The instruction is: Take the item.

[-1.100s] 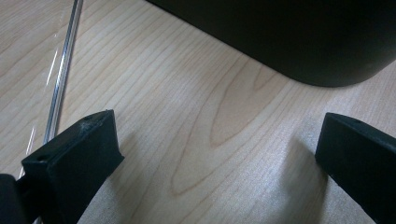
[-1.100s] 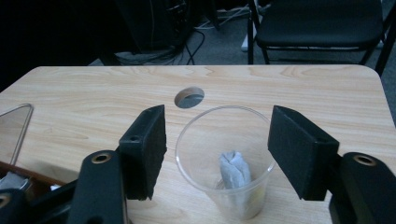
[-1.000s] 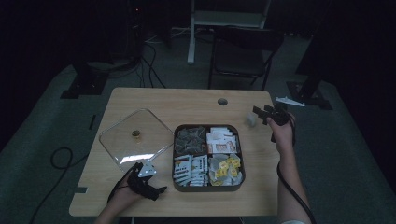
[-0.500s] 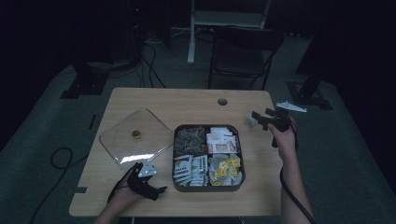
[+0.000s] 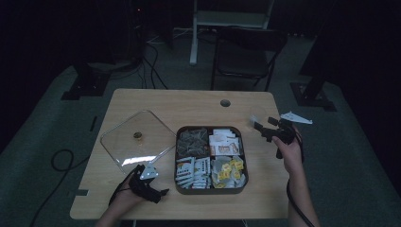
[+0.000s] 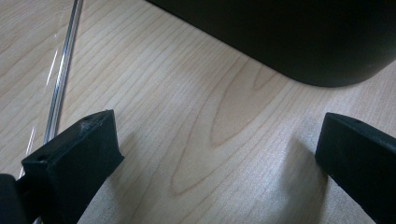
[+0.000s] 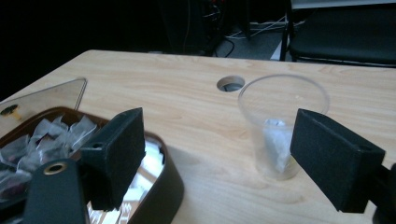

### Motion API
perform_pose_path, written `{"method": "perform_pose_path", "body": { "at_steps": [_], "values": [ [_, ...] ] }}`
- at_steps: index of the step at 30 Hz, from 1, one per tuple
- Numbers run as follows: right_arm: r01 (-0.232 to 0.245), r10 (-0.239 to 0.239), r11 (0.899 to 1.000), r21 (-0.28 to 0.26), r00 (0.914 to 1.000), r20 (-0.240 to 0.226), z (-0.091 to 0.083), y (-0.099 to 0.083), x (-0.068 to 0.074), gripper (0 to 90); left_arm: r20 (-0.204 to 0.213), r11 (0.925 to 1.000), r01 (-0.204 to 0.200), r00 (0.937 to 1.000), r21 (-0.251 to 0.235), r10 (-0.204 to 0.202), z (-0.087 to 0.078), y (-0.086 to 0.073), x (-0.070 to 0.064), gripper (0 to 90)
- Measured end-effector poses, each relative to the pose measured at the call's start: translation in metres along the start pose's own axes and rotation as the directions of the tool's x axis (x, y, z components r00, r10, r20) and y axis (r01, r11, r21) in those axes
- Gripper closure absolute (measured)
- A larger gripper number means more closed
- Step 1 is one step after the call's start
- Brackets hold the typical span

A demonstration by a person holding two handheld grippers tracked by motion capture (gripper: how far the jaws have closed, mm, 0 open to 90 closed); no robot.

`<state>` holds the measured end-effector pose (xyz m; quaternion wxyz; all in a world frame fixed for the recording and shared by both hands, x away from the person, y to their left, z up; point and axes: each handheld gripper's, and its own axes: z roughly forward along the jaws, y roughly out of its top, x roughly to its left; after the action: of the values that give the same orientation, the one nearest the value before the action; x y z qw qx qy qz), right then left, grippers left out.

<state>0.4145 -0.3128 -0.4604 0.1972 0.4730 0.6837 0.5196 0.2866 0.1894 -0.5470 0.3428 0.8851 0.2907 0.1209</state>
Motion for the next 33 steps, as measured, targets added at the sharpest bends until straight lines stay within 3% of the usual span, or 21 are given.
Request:
{"method": "perform_pose_path", "body": {
  "at_steps": [17,33],
  "values": [
    [0.050,-0.049,0.999,0.018,0.9949,-0.088,-0.006,-0.038,0.015,14.4,0.000,1.0000,0.000,1.0000,0.000,0.000,0.000,0.000,0.000,0.3],
    [0.069,-0.061,0.994,0.085,0.9930,-0.101,-0.007,-0.079,0.021,13.9,0.000,1.0000,0.001,1.0000,0.001,-0.001,0.000,0.000,0.000,0.3]
  ]
}}
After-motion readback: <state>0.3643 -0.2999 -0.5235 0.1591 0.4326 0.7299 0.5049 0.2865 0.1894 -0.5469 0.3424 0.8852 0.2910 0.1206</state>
